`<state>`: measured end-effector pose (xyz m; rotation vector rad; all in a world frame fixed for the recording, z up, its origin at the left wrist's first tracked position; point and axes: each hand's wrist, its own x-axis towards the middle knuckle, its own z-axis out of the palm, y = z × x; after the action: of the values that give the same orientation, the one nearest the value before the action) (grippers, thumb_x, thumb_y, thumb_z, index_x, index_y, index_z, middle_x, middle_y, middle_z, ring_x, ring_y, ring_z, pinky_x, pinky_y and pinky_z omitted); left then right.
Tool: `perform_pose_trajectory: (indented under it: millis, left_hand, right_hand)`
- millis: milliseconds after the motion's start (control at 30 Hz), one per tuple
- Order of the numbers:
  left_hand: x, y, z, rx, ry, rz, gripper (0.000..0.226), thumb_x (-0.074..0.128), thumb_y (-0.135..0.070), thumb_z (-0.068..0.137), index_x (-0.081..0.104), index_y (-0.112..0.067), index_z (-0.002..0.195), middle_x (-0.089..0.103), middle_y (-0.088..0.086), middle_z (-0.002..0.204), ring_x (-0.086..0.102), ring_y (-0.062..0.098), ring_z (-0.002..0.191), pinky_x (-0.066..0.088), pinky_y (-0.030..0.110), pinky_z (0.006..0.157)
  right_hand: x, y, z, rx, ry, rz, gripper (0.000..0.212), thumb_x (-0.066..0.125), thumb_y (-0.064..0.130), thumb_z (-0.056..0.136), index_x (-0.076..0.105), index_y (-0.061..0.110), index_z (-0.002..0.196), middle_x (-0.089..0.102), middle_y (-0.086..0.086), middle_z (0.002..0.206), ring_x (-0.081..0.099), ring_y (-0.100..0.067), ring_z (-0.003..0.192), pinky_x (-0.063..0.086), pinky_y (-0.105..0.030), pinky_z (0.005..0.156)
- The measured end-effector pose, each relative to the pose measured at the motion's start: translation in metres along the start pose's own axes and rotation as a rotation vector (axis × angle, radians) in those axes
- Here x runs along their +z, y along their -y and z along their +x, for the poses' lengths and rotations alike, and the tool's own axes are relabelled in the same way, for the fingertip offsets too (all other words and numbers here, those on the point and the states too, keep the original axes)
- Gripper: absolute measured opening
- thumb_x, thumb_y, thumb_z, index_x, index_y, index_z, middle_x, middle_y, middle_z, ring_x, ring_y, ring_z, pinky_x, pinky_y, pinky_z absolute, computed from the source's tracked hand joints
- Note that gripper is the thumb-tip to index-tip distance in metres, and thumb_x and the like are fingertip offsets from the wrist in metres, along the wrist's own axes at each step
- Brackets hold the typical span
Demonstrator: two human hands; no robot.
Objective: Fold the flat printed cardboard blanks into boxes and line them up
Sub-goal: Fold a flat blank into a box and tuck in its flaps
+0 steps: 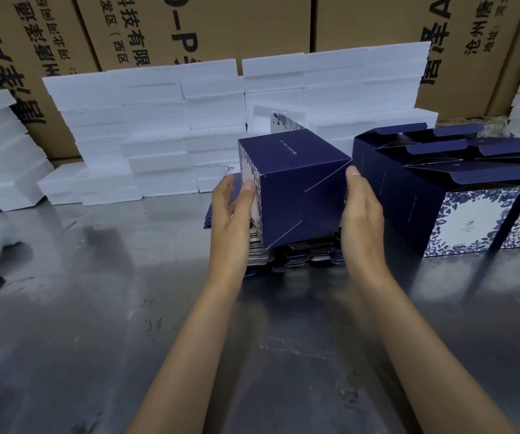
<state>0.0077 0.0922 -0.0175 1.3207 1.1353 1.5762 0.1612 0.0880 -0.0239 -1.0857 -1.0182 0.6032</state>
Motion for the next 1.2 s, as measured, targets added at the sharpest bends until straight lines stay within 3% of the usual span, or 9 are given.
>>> perform_pose_trajectory:
  millis: [133, 333, 467, 600, 733, 900, 1000, 1067, 1200]
  left_hand:
    - [-0.002, 0.001, 0.000, -0.015, 0.060, 0.008, 0.077, 0.057, -0.075, 0.078, 0.036, -0.045, 0.146, 0.040, -0.017, 0.151, 0.043, 0.006, 0.137, 0.038, 0.030, 0.111]
    - [-0.006, -0.009, 0.000, 0.052, 0.053, -0.023, 0.131, 0.081, -0.081, 0.044, 0.011, -0.056, 0.151, 0.026, -0.034, 0.145, 0.030, -0.037, 0.112, 0.029, 0.011, 0.092]
    - [-0.011, -0.012, -0.005, 0.108, 0.060, -0.055, 0.104, 0.084, -0.054, 0.071, 0.020, -0.049, 0.153, 0.031, -0.008, 0.161, 0.038, 0.002, 0.142, 0.037, 0.030, 0.114]
    - [-0.008, -0.016, -0.024, 0.211, 0.065, -0.029, 0.068, 0.073, -0.021, 0.091, 0.040, -0.035, 0.148, 0.051, -0.017, 0.136, 0.055, -0.013, 0.114, 0.050, 0.014, 0.089]
    - [-0.004, -0.015, -0.050, 0.264, 0.184, 0.114, 0.056, 0.071, -0.009, 0.091, 0.053, -0.030, 0.139, 0.055, -0.007, 0.134, 0.059, 0.006, 0.114, 0.055, 0.027, 0.090]
    - [-0.015, -0.018, -0.078, 0.270, 0.116, 0.108, 0.021, 0.063, -0.019, 0.098, 0.070, -0.030, 0.113, 0.062, -0.001, 0.124, 0.062, 0.000, 0.102, 0.047, 0.011, 0.079]
    - [-0.020, -0.018, -0.089, 0.251, 0.090, 0.116, 0.018, 0.059, -0.024, 0.100, 0.077, -0.023, 0.097, 0.063, -0.001, 0.116, 0.061, 0.005, 0.109, 0.044, 0.011, 0.087]
    - [-0.021, -0.017, -0.095, 0.238, 0.073, 0.142, 0.012, 0.065, -0.016, 0.096, 0.076, -0.019, 0.091, 0.062, 0.004, 0.111, 0.063, 0.004, 0.099, 0.045, 0.010, 0.083]
    - [-0.022, -0.018, -0.093, 0.107, 0.059, 0.107, 0.016, 0.073, -0.008, 0.088, 0.068, -0.022, 0.095, 0.056, 0.000, 0.082, 0.054, 0.005, 0.070, 0.043, 0.010, 0.069]
  right_hand:
    - [-0.004, 0.003, 0.007, 0.097, 0.026, 0.093, 0.071, 0.034, 0.078, 0.083, 0.071, 0.031, 0.121, 0.073, 0.006, 0.120, 0.064, -0.015, 0.119, 0.047, -0.050, 0.108]
    - [-0.013, -0.006, 0.014, 0.185, 0.168, 0.179, 0.045, 0.040, 0.062, 0.086, 0.079, 0.040, 0.081, 0.079, 0.007, 0.094, 0.075, -0.010, 0.086, 0.059, -0.026, 0.068]
    - [-0.024, -0.015, 0.010, 0.263, 0.135, 0.264, 0.036, 0.045, 0.044, 0.081, 0.072, 0.021, 0.089, 0.077, 0.000, 0.088, 0.073, -0.018, 0.080, 0.059, -0.033, 0.069]
    - [-0.049, -0.020, 0.003, 0.230, 0.096, 0.107, 0.024, 0.055, 0.027, 0.086, 0.078, 0.023, 0.089, 0.078, -0.003, 0.089, 0.072, -0.022, 0.087, 0.057, -0.037, 0.079]
    - [-0.064, -0.014, -0.012, 0.225, 0.187, 0.019, 0.019, 0.060, 0.015, 0.102, 0.071, 0.022, 0.117, 0.074, -0.008, 0.116, 0.069, -0.033, 0.111, 0.053, -0.060, 0.098]
    - [-0.070, 0.010, -0.041, 0.313, 0.256, 0.063, 0.025, 0.055, 0.042, 0.101, 0.072, 0.036, 0.118, 0.075, 0.001, 0.119, 0.070, -0.024, 0.114, 0.054, -0.050, 0.101]
    - [-0.071, 0.016, -0.059, 0.375, 0.437, 0.234, 0.059, 0.065, 0.075, 0.081, 0.063, 0.044, 0.132, 0.065, 0.013, 0.137, 0.061, -0.012, 0.127, 0.043, -0.049, 0.112]
    - [-0.069, 0.016, -0.067, 0.293, 0.450, 0.110, 0.071, 0.073, 0.074, 0.073, 0.053, 0.052, 0.137, 0.058, 0.022, 0.141, 0.056, -0.003, 0.130, 0.039, -0.047, 0.116]
    - [-0.059, 0.012, -0.081, 0.225, 0.417, 0.083, 0.075, 0.074, 0.046, 0.072, 0.045, 0.056, 0.140, 0.059, 0.013, 0.142, 0.059, -0.018, 0.129, 0.044, -0.052, 0.112]
